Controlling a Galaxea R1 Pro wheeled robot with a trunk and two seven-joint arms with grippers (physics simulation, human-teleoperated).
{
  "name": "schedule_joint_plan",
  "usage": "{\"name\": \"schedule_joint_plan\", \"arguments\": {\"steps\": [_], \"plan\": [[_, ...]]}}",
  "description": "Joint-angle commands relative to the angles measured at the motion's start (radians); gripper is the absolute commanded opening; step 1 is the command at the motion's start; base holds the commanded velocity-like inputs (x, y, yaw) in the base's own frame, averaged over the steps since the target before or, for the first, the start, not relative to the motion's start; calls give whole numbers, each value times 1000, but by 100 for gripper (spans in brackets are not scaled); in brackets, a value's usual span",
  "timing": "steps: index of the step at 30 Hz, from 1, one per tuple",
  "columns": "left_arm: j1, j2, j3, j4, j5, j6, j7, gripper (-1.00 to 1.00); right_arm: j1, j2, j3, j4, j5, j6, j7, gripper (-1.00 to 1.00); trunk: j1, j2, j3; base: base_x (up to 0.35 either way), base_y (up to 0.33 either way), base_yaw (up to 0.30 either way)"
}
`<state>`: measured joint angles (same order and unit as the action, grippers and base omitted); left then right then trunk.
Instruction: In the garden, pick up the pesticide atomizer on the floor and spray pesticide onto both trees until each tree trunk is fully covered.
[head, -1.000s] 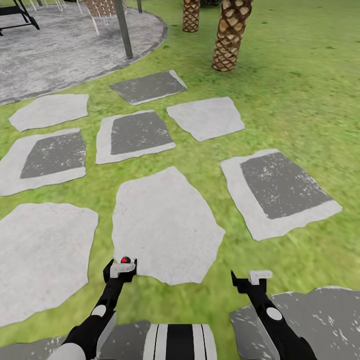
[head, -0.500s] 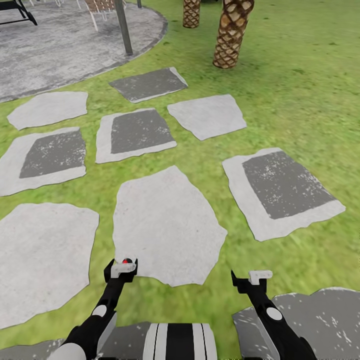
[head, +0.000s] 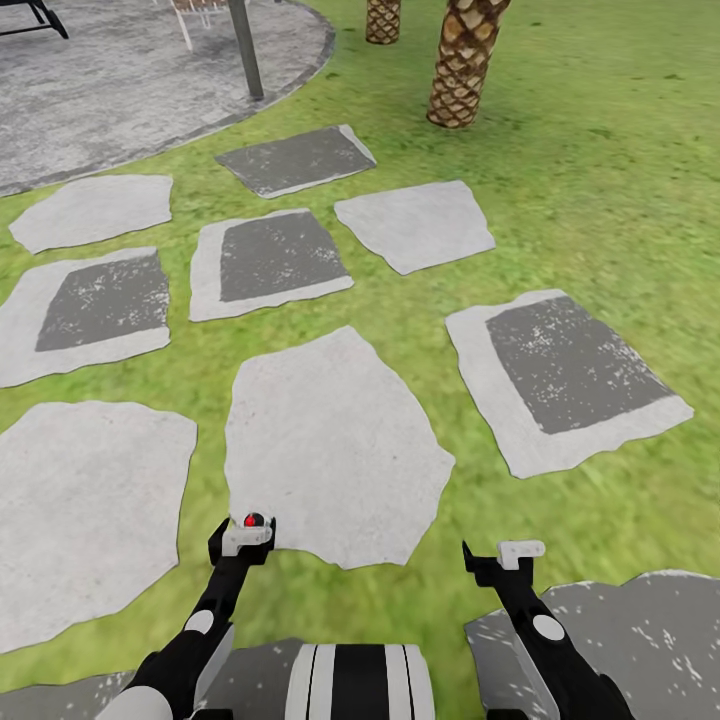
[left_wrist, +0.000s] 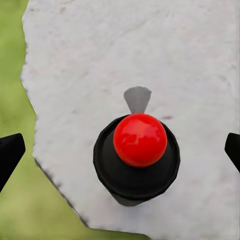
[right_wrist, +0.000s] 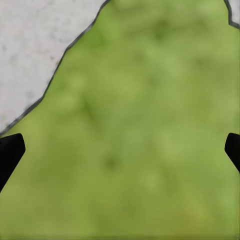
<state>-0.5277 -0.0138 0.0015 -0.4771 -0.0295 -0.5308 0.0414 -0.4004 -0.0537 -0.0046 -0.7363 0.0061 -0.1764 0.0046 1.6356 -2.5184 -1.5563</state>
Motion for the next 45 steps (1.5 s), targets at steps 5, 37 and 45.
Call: {"name": "schedule_joint_plan", "arguments": {"steps": [5,37,45], "plan": [[0,0,0,0,0,0,0,100,0,0,0,0,0,0,0,100,0,0,-1,0,0,-11],[0,0,0,0,-1,1,0,100,0,0,1,0,0,0,0,100,1,0,-15,0,0,-14],[0,0,1,1,2,1,0,-100,0,0,1,0,0,0,0,100,1,0,-15,0,0,0]]}}
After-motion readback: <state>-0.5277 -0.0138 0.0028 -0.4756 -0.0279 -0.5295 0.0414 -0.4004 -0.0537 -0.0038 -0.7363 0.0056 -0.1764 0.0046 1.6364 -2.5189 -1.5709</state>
